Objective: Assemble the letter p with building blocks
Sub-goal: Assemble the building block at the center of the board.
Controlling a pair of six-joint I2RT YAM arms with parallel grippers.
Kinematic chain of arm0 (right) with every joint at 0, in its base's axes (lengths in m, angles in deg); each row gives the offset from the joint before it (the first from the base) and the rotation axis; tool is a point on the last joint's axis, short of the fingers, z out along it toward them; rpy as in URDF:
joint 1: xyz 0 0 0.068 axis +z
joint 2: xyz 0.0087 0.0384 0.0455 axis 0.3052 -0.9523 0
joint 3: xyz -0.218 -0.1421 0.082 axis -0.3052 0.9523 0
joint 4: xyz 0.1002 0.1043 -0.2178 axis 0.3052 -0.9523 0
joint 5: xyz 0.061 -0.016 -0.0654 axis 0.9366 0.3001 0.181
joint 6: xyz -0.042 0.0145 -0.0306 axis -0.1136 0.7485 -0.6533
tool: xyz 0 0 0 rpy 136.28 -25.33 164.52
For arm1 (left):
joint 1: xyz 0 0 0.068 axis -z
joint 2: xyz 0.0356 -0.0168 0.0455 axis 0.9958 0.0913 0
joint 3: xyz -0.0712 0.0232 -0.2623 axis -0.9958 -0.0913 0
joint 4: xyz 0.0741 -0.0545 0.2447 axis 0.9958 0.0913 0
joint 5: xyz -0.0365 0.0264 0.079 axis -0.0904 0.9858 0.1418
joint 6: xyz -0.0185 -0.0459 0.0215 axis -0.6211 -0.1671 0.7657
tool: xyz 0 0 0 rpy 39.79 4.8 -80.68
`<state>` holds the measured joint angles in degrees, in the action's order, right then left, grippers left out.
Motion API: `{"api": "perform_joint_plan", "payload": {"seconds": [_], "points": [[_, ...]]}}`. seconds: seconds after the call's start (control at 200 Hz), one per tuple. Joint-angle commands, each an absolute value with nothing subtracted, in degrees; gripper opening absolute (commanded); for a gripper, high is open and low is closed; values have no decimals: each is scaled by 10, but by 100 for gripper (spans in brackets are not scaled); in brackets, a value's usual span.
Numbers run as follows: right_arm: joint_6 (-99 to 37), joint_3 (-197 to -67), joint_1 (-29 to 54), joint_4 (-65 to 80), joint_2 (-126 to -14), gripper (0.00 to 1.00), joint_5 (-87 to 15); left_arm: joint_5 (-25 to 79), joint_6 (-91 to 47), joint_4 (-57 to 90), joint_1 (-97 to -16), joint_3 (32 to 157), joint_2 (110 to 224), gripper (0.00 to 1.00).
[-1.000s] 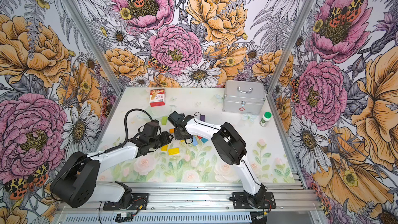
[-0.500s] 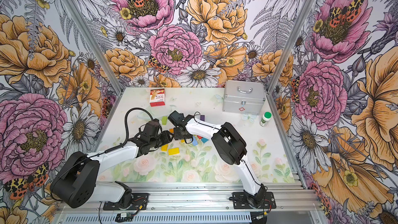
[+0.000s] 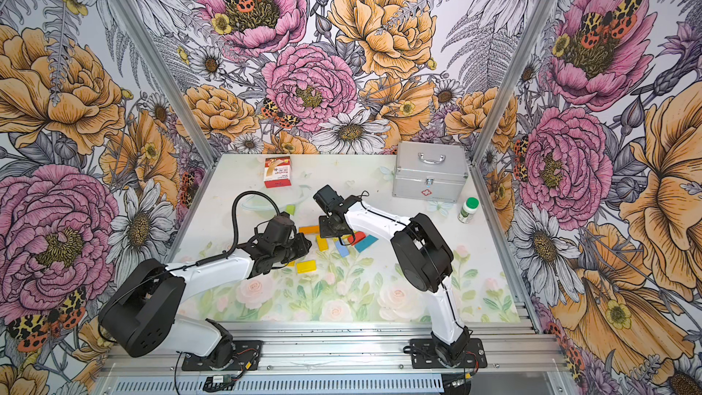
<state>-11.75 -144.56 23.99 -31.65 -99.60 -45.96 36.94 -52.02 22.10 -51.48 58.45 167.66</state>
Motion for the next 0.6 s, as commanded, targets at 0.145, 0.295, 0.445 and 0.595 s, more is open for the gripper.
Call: {"api": "perform_joint_plan", "payload": {"seconds": [0.145,0.295,0.445,0.595], "points": [[-154,-1437,237,-274,-992,0,-383,379,-553,155,-504,612,1743,0],[-154,-1437,237,-272,-999,0,-376,376,-557,155,-505,622,1765,0],[-142,-1423,237,-264,-1003,0,-377,373,-555,155,-509,620,1770,0],[-130,-1411,238,-257,-1007,0,-381,367,-557,149,-517,613,1770,0]]}}
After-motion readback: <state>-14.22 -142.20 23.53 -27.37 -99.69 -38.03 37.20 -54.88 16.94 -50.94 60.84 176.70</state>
